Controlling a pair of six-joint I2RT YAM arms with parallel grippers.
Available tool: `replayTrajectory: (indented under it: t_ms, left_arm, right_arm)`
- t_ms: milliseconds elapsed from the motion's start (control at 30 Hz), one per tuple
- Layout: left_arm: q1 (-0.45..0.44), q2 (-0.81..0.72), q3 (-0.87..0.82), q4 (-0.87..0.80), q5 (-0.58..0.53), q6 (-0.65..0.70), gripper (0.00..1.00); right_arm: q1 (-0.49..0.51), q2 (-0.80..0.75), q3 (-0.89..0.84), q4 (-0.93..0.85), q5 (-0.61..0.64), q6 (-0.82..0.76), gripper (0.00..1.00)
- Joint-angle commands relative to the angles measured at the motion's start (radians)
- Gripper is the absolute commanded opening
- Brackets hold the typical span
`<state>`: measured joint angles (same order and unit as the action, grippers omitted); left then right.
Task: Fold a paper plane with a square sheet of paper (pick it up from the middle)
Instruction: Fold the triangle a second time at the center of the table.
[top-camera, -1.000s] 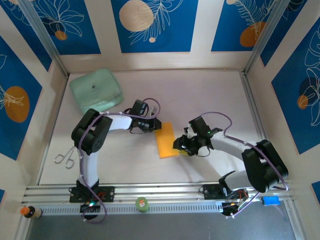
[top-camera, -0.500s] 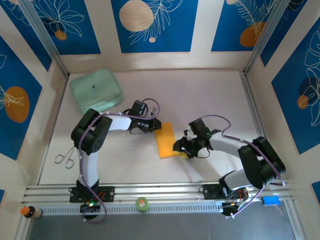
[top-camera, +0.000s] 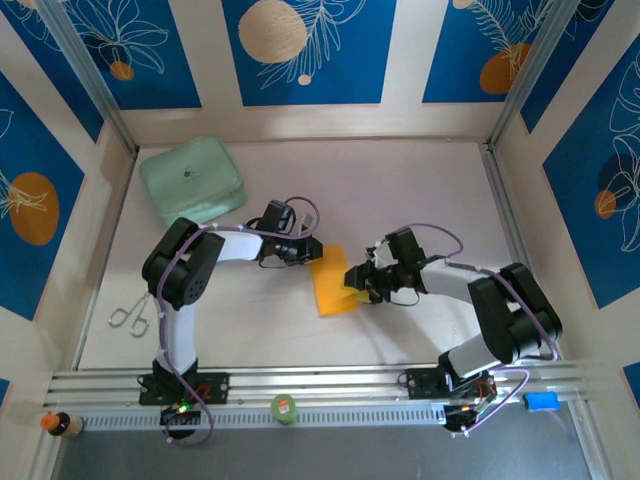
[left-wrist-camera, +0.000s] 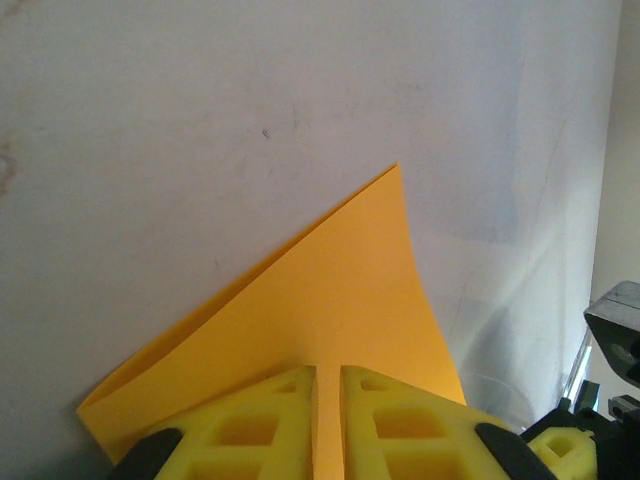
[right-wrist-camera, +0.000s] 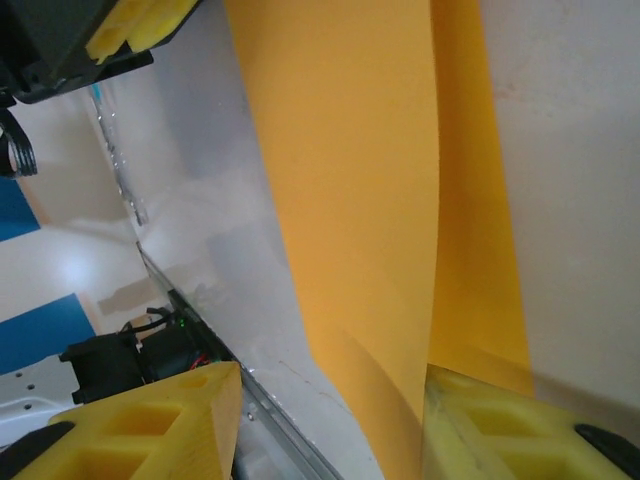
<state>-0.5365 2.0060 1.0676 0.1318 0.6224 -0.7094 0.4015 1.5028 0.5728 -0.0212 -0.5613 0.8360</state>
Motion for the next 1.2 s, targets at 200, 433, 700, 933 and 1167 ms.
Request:
replayTrajectory:
  t_ms: [200,433,700,933,1167]
  left_arm:
    - [0.003,0.059,0.002,-0.041,0.051,-0.001,0.17]
    - [0.001,0.059,0.048,-0.067,0.088,0.028,0.21]
    - [-0.027,-0.08,0.079,-0.159,0.009,0.058,0.39]
    - [-0.053,-0.309,-0.019,-0.135,-0.11,0.104,0.44]
    - [-0.111,-0.519,-0.225,-0.03,-0.217,0.185,0.43]
  right_arm:
    - [-0.037,0.078,0.062,0.009,-0.103,-0.092,0.41]
    - [-0.064,0.135,0.084,0.02,-0.127,-0.13,0.28]
    - [-0.075,0.167,0.092,0.038,-0.131,-0.115,0.04]
    - [-0.041,0.135,0.011,0.178,-0.038,0.111,0.03]
    - [-0.013,0.087,-0.005,0.187,-0.011,0.13,0.06]
